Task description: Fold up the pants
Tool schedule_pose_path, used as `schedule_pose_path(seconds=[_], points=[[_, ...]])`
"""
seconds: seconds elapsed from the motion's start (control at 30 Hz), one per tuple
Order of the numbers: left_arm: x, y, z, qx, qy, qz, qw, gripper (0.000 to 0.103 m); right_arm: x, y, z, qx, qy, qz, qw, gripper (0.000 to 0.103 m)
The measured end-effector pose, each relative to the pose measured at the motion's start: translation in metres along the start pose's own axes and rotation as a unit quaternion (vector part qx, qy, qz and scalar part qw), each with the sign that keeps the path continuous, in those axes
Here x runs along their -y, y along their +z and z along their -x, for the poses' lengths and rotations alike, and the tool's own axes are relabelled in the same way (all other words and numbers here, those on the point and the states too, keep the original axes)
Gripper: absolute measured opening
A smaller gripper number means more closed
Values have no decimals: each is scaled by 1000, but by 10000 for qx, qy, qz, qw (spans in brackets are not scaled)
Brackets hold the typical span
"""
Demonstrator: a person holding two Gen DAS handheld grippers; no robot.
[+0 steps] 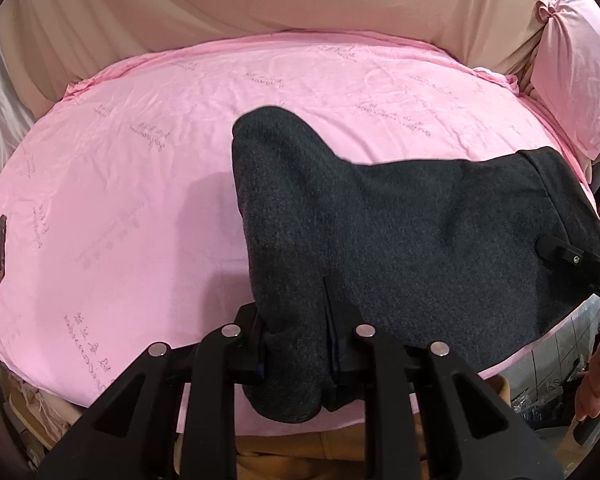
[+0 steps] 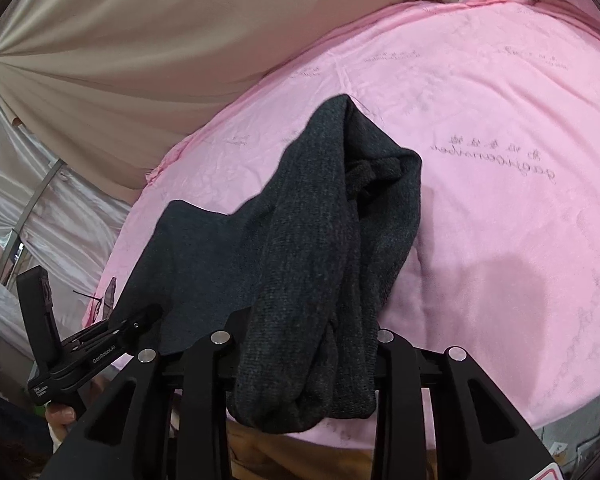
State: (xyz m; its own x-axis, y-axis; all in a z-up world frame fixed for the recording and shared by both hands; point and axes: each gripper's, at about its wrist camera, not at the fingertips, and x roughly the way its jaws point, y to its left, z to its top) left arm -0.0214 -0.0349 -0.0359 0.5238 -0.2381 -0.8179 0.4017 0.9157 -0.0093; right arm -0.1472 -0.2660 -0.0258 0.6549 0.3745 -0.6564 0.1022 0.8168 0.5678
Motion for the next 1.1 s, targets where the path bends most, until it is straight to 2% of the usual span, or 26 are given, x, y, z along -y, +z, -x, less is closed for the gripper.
schedule_pose_path(seconds=[0.23, 0.43, 0.6, 0.73, 0.83, 0.87, 0.97, 1.03, 1.07, 1.1], points=[[-1, 14, 39, 439, -188, -78, 9988, 20, -27, 13, 39, 386, 209, 351, 9984, 29], [-7, 43, 85, 1188, -261, -167, 9924, 20, -56, 45, 75, 962, 470, 728, 9916, 29], [-16, 92, 119, 2031, -196, -231, 9787, 20, -84, 94, 97, 1586, 697, 1215, 9774, 29], [-18, 143, 135, 2797, 12, -299, 9596, 20, -108, 146, 101, 2114, 825, 1660, 9597, 29], [-28, 188, 128, 3179, 58, -215, 9479, 20, -115, 198, 88, 2383, 935, 1814, 9495, 29], [-33, 206, 119, 3225, 85, -173, 9464, 20, -114, 217, 78, 2427, 953, 1807, 9484, 29], [-44, 247, 89, 3164, -78, 27, 9486, 21, -103, 266, 35, 2381, 912, 1753, 9509, 29], [-56, 279, 47, 3052, -166, 162, 9520, 23, -90, 293, -8, 2218, 848, 1594, 9582, 31], [-60, 293, 18, 2872, -120, 193, 9576, 24, -77, 305, -35, 2144, 772, 1461, 9627, 31], [-63, 302, -7, 2677, -95, 192, 9633, 25, -68, 312, -60, 2044, 669, 1394, 9666, 36]])
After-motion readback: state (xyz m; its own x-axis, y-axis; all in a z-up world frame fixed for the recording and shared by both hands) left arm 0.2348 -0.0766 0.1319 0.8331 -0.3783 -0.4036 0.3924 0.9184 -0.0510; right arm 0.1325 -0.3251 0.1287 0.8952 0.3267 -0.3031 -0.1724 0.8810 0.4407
